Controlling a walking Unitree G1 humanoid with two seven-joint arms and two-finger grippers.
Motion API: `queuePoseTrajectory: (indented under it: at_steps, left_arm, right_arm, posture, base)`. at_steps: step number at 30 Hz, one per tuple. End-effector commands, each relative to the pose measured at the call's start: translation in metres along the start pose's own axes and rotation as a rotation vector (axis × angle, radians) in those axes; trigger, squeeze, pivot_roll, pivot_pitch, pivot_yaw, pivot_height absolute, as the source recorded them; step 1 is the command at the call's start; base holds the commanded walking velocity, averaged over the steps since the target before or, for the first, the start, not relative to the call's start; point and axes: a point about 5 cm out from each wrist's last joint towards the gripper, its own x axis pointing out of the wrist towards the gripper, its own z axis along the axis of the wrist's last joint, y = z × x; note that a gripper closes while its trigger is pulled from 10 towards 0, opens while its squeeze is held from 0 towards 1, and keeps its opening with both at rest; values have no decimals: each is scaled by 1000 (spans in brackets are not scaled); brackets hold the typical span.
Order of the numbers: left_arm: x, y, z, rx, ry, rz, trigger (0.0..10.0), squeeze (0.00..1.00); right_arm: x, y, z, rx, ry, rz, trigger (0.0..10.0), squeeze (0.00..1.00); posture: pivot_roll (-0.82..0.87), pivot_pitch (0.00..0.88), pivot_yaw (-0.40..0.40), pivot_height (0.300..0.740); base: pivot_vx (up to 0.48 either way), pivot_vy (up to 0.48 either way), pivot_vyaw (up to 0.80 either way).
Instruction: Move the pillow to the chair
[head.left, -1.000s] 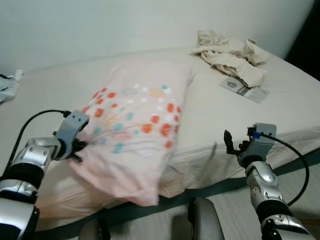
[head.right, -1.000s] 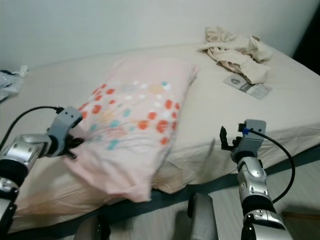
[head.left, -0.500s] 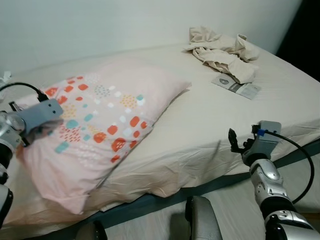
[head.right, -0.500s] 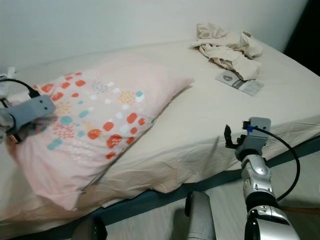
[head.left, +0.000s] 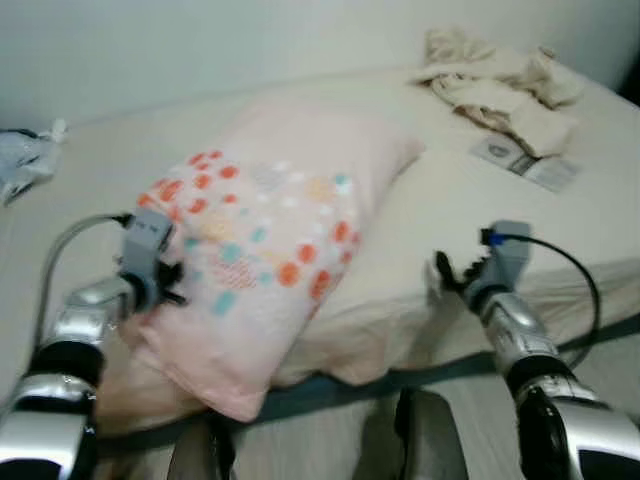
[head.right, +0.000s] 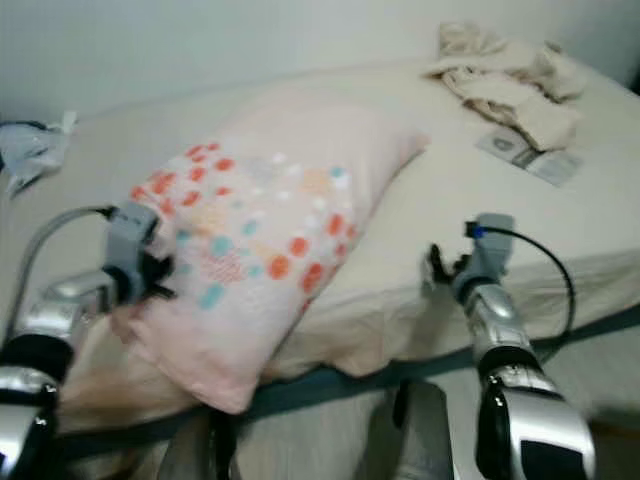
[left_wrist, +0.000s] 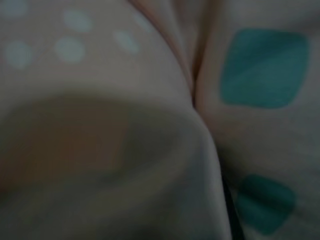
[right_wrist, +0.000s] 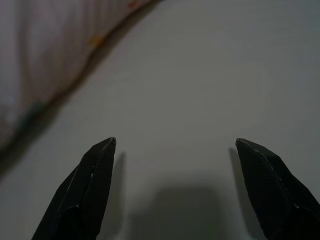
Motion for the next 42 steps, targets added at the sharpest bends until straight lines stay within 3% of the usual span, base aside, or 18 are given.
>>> queuePoseTrajectory:
  at_steps: [1, 3, 8, 12, 19, 28, 36, 40, 41, 42]
  left_arm:
    - [1, -6, -4, -44, -10, -17, 0, 0]
    - [3, -15, -6, -137, -50, 10, 0, 0]
    - [0, -19, -12, -202, -60, 21, 0, 0]
    - [-13, -31, -15, -269, -64, -67, 0, 0]
    - [-25, -35, -19, -266, -37, -89, 0, 0]
    - [-28, -43, -17, -266, -29, -86, 0, 0]
    - [-31, -46, -16, -269, -17, -85, 0, 0]
    - [-30, -48, -15, -270, -15, -84, 0, 0]
    - [-29, -50, -15, -268, -14, -88, 0, 0]
    - [-29, -50, -15, -268, -14, -88, 0, 0]
  right_arm:
    - [-1, -3, -4, 44, 25, -14, 10000, 0]
    - [8, 12, 14, 132, -26, 41, 10000, 0]
    - [16, 29, 30, 203, -60, 100, 10000, 0]
    - [20, 45, 39, 253, -81, 178, 10000, 0]
    - [22, 62, 33, 327, -17, 228, 10000, 0]
    - [23, 103, 40, 518, -23, 427, 10000, 0]
    - [23, 125, 51, 589, -43, 548, 10000, 0]
    - [21, 136, 52, 562, -26, 614, 10000, 0]
    - [21, 143, 49, 511, -6, 627, 4667, 0]
    - [21, 143, 49, 511, -6, 627, 4667, 0]
  posture:
    - [-16, 248, 54, 300]
    - [5, 287, 58, 300]
    - [22, 307, 55, 300]
    - [44, 314, 49, 300]
    - [52, 315, 52, 300]
    - [62, 311, 59, 300]
    - [60, 305, 58, 300]
    - [60, 304, 58, 300]
    - [60, 300, 59, 300]
    - [60, 300, 59, 300]
  base:
    - [0, 0, 0]
    - [0, 0, 0]
    - [0, 0, 0]
    - [0, 0, 0]
    - [0, 0, 0]
    - [0, 0, 0]
    - [0, 0, 0]
    - [0, 0, 0]
    - [0, 0, 0]
    - [0, 0, 0]
